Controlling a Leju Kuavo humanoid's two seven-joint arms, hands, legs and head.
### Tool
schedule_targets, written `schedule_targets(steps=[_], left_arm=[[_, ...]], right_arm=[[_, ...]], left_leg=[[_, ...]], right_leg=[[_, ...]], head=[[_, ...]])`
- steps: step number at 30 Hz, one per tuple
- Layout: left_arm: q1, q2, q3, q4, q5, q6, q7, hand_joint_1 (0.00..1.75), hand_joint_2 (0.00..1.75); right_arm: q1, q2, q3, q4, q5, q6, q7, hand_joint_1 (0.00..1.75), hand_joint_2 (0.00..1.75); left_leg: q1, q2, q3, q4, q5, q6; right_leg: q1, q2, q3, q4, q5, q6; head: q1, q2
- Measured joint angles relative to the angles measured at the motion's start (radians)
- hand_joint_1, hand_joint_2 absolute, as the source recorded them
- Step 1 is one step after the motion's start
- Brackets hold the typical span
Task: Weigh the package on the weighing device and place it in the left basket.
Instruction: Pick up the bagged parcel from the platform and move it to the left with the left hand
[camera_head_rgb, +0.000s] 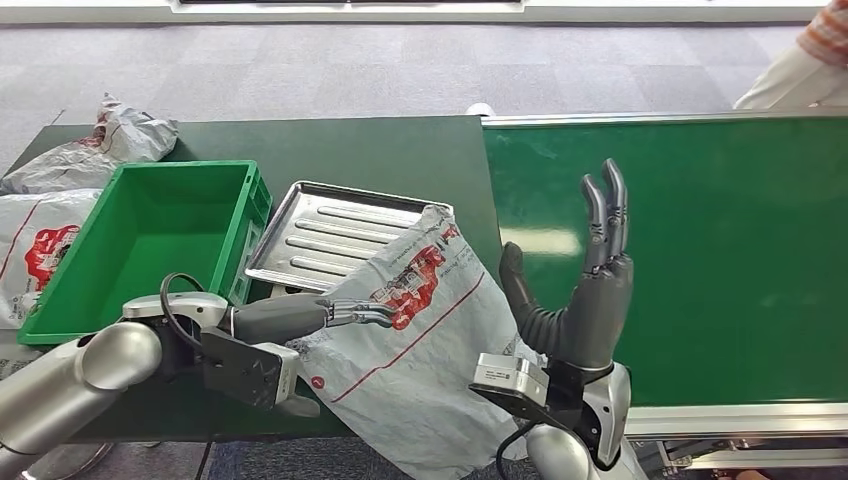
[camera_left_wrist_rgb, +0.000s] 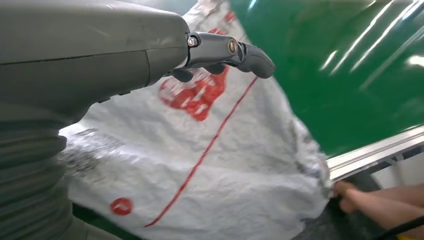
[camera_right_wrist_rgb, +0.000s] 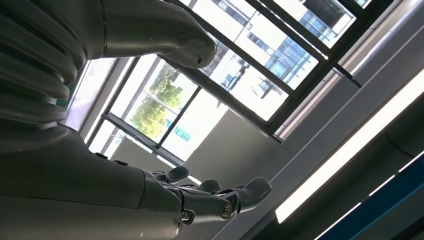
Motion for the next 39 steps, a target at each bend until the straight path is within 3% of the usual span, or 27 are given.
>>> schedule_targets(steps=[6,12,19,26,39], left_arm=[[0.055,-0.121,0.021,0.026,-0.084,0.098,-0.084,0.0,1.75],[0.12,-0.303,0.043,0.086,-0.318,0.285,-0.139,0.0,1.75],[0.166,-0.445,0.062,0.167,-0.461,0.333,-0.135,0.0,1.75],[0.184,-0.517,0.07,0.253,-0.513,0.354,-0.146,0.0,1.75],[0.249,-0.658,0.106,0.545,-0.549,0.377,-0.188,0.0,1.75]], right_arm=[[-0.005,0.022,0.0,0.001,0.018,0.016,0.004,0.0,1.75],[-0.004,0.051,-0.002,-0.001,0.08,0.036,0.025,0.0,1.75],[0.009,0.063,-0.021,-0.01,0.105,0.034,0.038,0.0,1.75],[0.012,0.064,-0.028,-0.01,0.102,0.03,0.038,0.0,1.75],[-0.002,0.073,-0.028,0.006,0.105,0.048,0.057,0.0,1.75]], left_leg=[[0.0,-0.001,0.0,0.0,0.0,0.0],[-0.001,-0.003,-0.002,0.0,0.0,0.0],[-0.002,-0.002,-0.001,0.0,0.0,0.001],[-0.002,-0.002,-0.001,0.0,0.0,0.001],[-0.002,-0.002,-0.002,0.0,0.0,0.001]], right_leg=[[0.0,0.0,0.0,0.0,0.0,0.0],[-0.001,-0.002,0.0,0.0,0.0,0.0],[-0.002,-0.002,-0.001,0.0,0.0,0.001],[-0.002,-0.002,-0.001,0.0,0.0,0.001],[-0.002,-0.002,-0.001,0.0,-0.001,0.001]], head=[[0.0,0.0],[0.0,0.0],[0.0,0.0],[0.0,0.0],[0.0,0.0]])
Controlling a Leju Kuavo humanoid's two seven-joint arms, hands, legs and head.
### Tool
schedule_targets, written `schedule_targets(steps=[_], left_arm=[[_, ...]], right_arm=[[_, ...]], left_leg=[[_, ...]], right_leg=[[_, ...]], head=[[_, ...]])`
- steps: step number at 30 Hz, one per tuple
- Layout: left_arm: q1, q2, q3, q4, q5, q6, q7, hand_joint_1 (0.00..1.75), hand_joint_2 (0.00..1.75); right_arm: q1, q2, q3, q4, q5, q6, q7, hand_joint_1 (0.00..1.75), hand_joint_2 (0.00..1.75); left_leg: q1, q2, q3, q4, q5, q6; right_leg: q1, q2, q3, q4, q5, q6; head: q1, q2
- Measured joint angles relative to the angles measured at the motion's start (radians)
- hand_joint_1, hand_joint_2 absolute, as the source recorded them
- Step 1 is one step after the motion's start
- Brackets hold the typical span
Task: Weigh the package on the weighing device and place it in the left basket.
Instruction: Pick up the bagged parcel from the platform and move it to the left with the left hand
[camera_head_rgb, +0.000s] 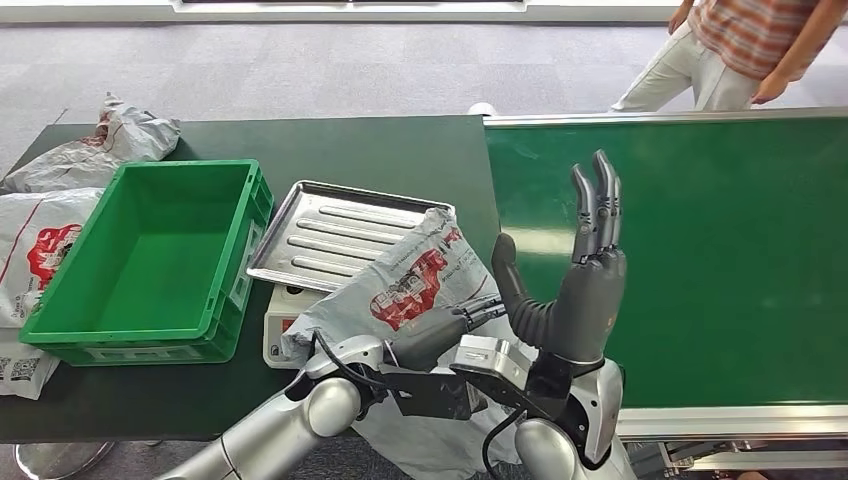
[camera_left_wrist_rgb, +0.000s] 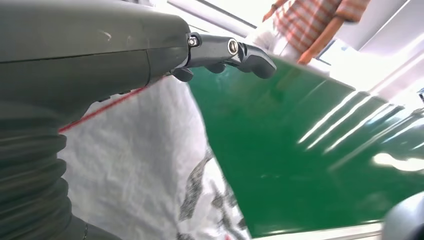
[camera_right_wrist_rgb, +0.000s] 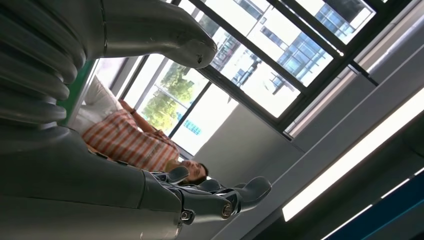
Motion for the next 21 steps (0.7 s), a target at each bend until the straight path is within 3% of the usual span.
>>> schedule_targets(steps=[12,21], left_arm=[[0.009,-0.061,0.011,0.233,-0.272,0.029,0.031,0.0,1.75],[0.006,-0.089,0.011,0.345,-0.324,0.044,0.028,0.04,1.75]], right_arm=[[-0.022,0.022,0.0,0.005,0.026,0.041,0.015,0.0,1.75],[-0.025,0.027,0.0,0.011,0.012,0.051,0.0,0.0,1.75]], left_leg=[[0.0,0.0,0.0,0.0,0.0,0.0],[0.0,0.0,0.0,0.0,0.0,0.0]], right_leg=[[0.0,0.0,0.0,0.0,0.0,0.0],[0.0,0.0,0.0,0.0,0.0,0.0]], head=[[0.0,0.0],[0.0,0.0]])
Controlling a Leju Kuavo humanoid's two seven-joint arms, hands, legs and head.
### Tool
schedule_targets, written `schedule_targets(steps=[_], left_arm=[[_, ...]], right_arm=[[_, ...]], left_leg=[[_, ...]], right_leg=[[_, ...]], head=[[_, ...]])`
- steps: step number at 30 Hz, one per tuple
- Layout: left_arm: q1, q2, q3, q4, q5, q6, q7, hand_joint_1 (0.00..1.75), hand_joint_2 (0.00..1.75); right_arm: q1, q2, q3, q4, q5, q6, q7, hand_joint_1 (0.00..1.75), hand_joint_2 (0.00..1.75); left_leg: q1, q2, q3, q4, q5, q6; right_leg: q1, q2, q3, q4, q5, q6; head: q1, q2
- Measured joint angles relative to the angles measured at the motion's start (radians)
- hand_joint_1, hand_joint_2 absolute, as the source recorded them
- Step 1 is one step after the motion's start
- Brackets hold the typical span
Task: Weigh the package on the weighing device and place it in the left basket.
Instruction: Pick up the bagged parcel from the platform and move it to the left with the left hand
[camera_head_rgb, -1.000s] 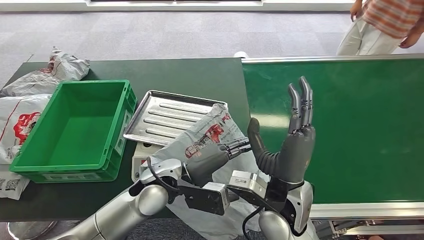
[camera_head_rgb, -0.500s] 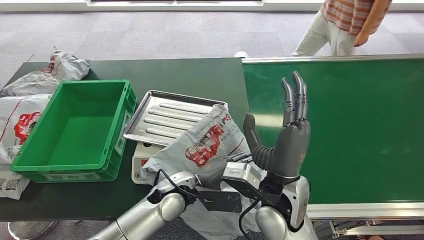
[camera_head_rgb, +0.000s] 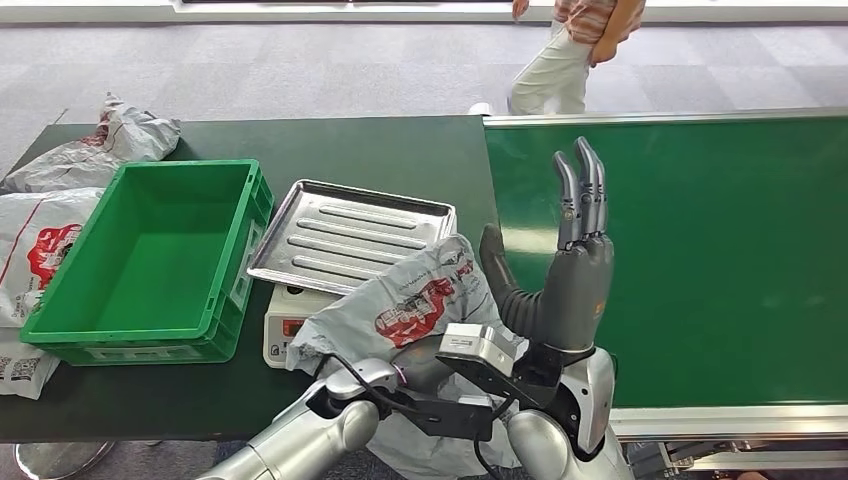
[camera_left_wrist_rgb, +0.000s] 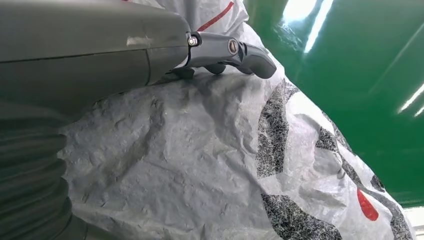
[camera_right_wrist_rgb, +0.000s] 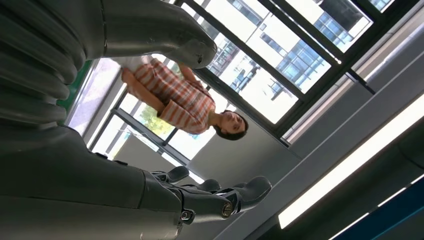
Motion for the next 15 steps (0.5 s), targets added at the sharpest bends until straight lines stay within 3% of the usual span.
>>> schedule_targets(steps=[1,4,5,15], left_arm=[[0.0,-0.001,0.0,0.006,-0.002,0.003,-0.001,0.16,1.75],[0.0,-0.003,0.0,0.022,-0.012,0.011,-0.006,1.42,1.75],[0.0,-0.003,0.0,0.025,-0.015,0.014,-0.007,1.75,1.75],[0.001,-0.002,0.0,0.031,-0.043,0.044,-0.013,1.75,1.75]], right_arm=[[0.0,0.0,0.0,0.0,-0.003,0.002,-0.001,0.0,1.75],[0.0,0.001,0.0,0.002,-0.008,0.007,-0.004,0.0,1.75],[0.0,0.002,0.0,0.002,-0.009,0.008,-0.005,0.0,1.75],[0.0,0.002,0.001,0.004,-0.016,0.012,-0.015,0.0,1.75]], left_leg=[[0.0,0.0,0.0,0.0,0.0,0.0],[0.0,0.0,0.0,0.0,0.0,0.0],[0.0,0.0,0.0,0.0,0.0,0.0],[0.0,0.0,0.001,0.0,0.0,0.0]], right_leg=[[0.0,0.0,0.0,0.0,0.0,0.0],[0.0,0.0,0.0,0.0,0.0,0.0],[0.0,0.0,0.0,0.0,0.0,0.0],[0.0,0.0,0.001,0.0,0.0,0.0]], head=[[0.0,0.0],[0.0,0.0],[0.0,0.0],[0.0,0.0]])
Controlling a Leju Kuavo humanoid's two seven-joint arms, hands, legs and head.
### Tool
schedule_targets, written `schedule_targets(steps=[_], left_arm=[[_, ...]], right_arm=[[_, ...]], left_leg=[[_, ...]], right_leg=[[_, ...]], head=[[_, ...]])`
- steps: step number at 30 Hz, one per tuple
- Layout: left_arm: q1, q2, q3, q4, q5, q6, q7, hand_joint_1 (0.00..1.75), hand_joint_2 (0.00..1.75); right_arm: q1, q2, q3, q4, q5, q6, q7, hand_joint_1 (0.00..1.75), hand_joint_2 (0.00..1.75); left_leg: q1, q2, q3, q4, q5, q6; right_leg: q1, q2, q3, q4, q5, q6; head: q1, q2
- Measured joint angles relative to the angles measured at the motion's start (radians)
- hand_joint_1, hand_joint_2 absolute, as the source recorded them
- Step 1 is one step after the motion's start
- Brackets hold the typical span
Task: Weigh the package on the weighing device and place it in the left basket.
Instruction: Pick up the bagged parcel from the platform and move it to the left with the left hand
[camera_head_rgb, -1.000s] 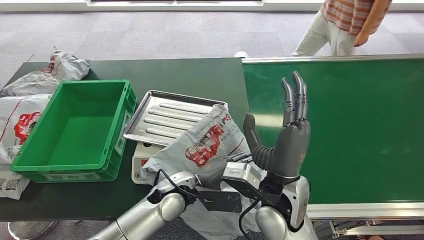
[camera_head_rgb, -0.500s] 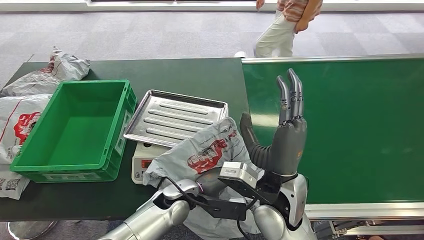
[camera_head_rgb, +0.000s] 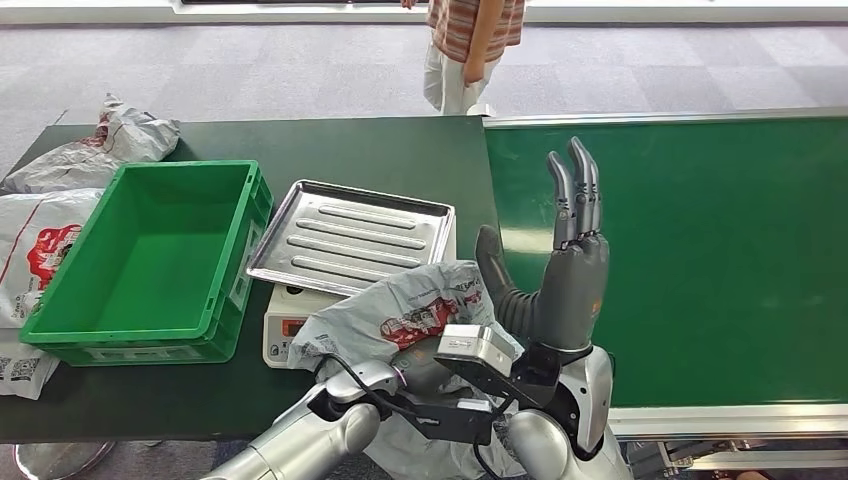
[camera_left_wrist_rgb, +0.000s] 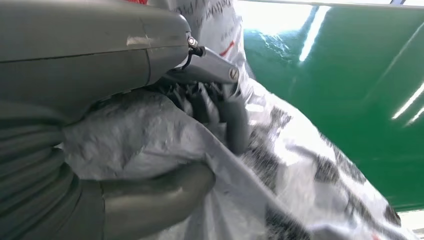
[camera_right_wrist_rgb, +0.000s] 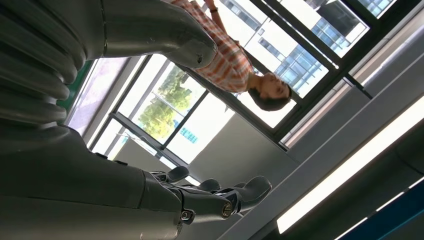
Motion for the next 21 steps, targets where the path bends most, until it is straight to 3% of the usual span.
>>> schedule_targets(steps=[12,21], left_arm=[[0.018,0.018,0.02,-0.028,-0.004,0.022,-0.002,1.75,1.75],[0.062,0.041,0.059,-0.103,-0.029,0.091,0.013,1.75,1.75]], right_arm=[[0.001,0.0,0.0,0.0,-0.004,0.0,-0.004,0.0,1.75],[0.012,0.0,0.0,0.0,-0.01,-0.011,-0.018,0.0,1.75]], left_leg=[[0.0,0.0,0.0,0.0,0.0,0.0],[0.0,0.0,0.0,0.0,0.0,0.0]], right_leg=[[0.0,0.0,0.0,0.0,0.0,0.0],[0.0,0.0,-0.001,0.0,0.0,0.0]], head=[[0.0,0.0],[0.0,0.0]])
